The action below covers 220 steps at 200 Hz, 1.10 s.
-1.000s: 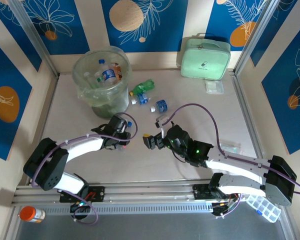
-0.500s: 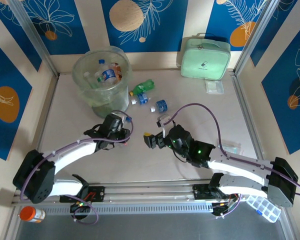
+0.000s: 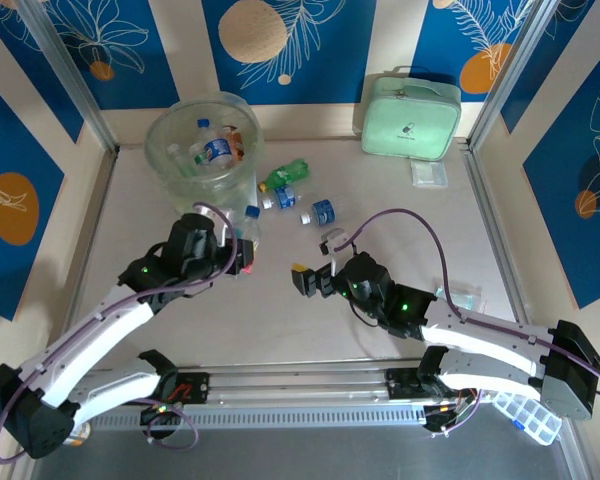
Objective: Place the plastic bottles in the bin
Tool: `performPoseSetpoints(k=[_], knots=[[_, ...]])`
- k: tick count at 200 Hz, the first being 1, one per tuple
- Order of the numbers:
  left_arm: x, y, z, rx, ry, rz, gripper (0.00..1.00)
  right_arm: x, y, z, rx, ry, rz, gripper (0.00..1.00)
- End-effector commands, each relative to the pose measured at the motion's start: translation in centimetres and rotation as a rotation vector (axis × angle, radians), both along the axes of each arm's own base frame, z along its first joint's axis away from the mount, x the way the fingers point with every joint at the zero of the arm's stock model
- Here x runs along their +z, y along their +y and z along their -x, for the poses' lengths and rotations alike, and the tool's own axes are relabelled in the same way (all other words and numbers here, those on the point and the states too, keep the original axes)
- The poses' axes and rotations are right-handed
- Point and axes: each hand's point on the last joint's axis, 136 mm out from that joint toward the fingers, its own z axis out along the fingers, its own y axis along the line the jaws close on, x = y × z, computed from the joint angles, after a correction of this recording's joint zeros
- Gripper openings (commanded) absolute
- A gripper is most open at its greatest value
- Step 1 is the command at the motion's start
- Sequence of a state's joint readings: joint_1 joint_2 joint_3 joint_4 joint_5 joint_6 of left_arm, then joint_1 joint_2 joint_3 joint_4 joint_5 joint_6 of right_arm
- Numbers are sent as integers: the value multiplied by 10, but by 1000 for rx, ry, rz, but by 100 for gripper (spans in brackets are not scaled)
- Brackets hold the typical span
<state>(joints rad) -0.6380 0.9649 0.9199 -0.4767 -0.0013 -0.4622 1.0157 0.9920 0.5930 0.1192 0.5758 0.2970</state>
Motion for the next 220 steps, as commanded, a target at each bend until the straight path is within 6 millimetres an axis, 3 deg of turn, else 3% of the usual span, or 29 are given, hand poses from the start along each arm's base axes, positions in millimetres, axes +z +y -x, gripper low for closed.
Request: performPoseSetpoints(k=[1,27,53,77,106,136,192,220], knots=[[33,0,10,-44,-26,-2,32,8,-2,-3,-24,-19,-41,95],[71,0,2,-34,-88,-5,32,8,-2,-2,-21,-18,-40,95],[101,3,-19,25,-122,17,28,7,-1,-3,-21,-17,-38,95],[116,5,-46,78,-97,80,26,8,-2,-3,-23,-18,-39,95],[129,22,-83,185,-62,154,25,9,-3,-2,-24,-21,-41,95],[146,44,-117,304,-51,116,25,9,-3,-3,-24,-24,-35,95],[142,88,-171,476,27,79,25,4,2,-4,-14,-15,-11,95],[126,111,-188,540,82,-4,26,-2,7,-5,-7,-3,10,95]])
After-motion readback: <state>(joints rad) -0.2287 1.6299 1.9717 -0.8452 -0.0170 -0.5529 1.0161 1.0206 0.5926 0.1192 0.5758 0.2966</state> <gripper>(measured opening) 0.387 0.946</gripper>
